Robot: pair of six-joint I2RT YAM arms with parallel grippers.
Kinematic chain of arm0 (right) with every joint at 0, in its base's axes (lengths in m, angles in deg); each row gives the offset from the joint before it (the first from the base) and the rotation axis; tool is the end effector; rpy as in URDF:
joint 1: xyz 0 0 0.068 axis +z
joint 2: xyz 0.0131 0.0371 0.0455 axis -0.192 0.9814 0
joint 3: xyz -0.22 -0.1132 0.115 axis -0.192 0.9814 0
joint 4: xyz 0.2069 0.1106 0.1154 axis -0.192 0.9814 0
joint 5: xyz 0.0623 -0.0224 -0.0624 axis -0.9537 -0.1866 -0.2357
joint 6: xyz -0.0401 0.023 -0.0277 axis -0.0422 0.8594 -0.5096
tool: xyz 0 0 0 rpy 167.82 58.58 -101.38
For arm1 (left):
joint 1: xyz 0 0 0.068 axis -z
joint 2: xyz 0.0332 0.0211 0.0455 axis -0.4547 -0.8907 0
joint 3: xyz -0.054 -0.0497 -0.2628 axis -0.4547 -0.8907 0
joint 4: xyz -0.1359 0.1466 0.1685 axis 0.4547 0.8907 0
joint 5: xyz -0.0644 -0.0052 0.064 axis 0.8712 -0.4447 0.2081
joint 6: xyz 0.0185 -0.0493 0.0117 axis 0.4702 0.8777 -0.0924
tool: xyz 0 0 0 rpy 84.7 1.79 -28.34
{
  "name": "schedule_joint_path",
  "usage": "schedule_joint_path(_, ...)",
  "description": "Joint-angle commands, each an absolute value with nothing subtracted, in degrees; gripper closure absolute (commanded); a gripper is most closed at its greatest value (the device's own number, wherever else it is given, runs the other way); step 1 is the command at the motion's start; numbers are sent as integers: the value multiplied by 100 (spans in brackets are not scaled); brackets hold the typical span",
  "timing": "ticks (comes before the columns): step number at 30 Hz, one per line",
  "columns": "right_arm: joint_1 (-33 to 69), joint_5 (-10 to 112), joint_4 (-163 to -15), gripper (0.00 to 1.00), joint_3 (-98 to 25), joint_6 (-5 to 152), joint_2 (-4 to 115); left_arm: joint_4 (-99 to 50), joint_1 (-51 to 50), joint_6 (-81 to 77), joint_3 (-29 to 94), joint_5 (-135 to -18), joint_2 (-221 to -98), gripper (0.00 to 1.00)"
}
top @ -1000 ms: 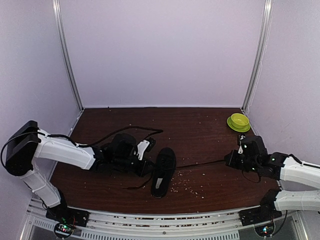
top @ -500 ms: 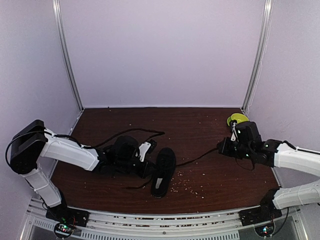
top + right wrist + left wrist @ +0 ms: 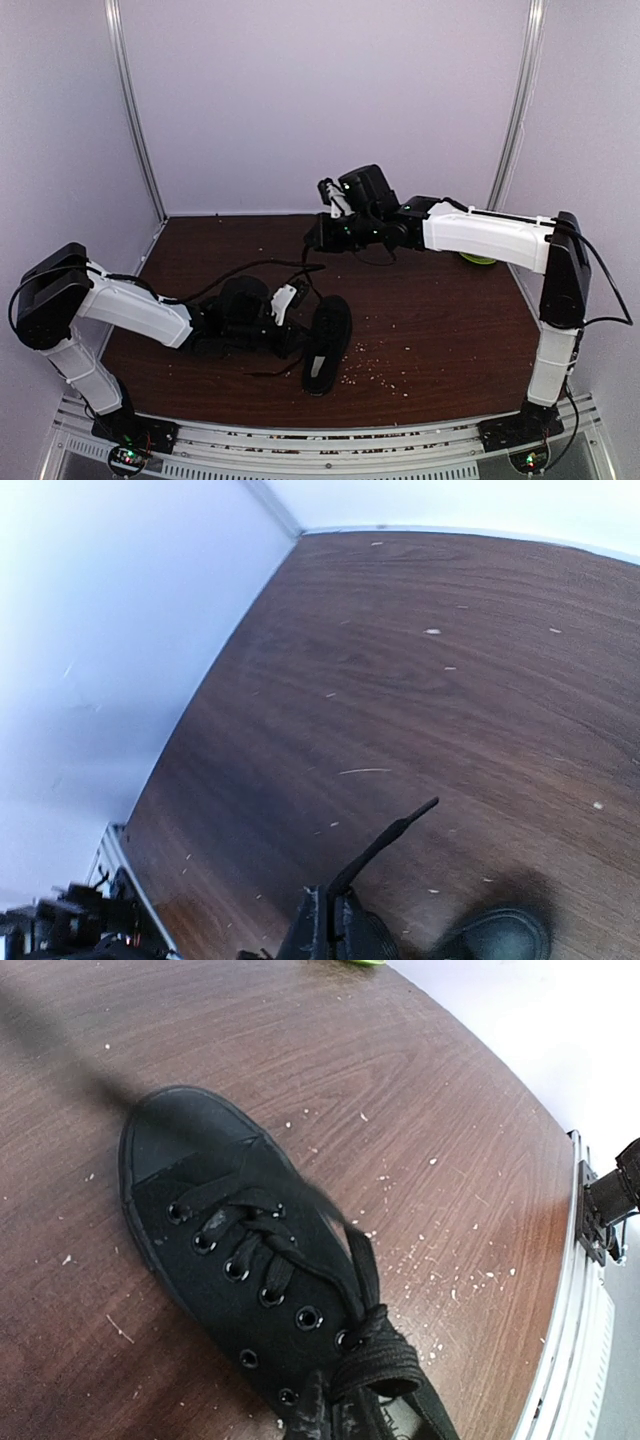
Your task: Tie the shoes
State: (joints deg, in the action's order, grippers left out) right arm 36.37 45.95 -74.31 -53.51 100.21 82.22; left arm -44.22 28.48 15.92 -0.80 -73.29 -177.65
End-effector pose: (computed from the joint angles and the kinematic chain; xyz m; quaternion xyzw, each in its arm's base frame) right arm 0.2971 0.3346 0.3024 -0.1583 0.8513 0.3903 0.3129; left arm 0.1748 -0.2670 0.1556 0.2405 0.8388 -0.3891 0.2953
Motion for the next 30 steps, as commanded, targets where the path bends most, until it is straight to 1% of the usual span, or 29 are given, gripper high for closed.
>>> schedule_joint_path(1,4018,3847,-6746,82,-6184,9550,8359,-4772,2914,1438,-73,-7311,-17616,100)
schedule_joint_path(3,3998,3973,-6729,54,-6034,9536,8216,-4766,2944,1441,-69,-7308,-17605,100)
schedule_joint_path(4,3961,4118,-6753,43,-5889,9526,8095,-4764,2947,1447,-63,-7313,-17607,100)
schedule_joint_path(5,3892,4211,-6821,35,-5704,9544,7932,-4764,2951,1451,-58,-7320,-17607,100)
schedule_joint_path(6,3813,4267,-6922,30,-5506,9568,7759,-4768,2955,1466,-58,-7327,-17612,100)
schedule_joint_path(8,3631,4332,-7120,25,-5016,9635,7358,-4812,2956,1501,-70,-7355,-17618,100)
schedule_joint_path(11,3365,4481,-7374,22,-4260,9667,6667,-4882,2956,1585,-74,-7389,-17636,100)
schedule_joint_path(15,3234,4324,-7917,24,-2937,9780,5989,-4962,2956,1669,-48,-7389,-17690,100)
schedule_joint_path(18,3305,3973,-8643,28,-1797,10147,5716,-5047,2956,1720,-51,-7355,-17717,100)
schedule_joint_path(22,3681,3830,-9824,29,-627,10766,5526,-5055,2956,1748,-57,-7322,-17736,100)
schedule_joint_path(25,3976,3888,-10314,31,-338,11027,5718,-5084,2956,1760,-58,-7279,-17755,100)
schedule_joint_path(30,4337,3914,-10913,33,-389,11245,6221,-5020,2956,1762,-37,-7265,-17765,100)
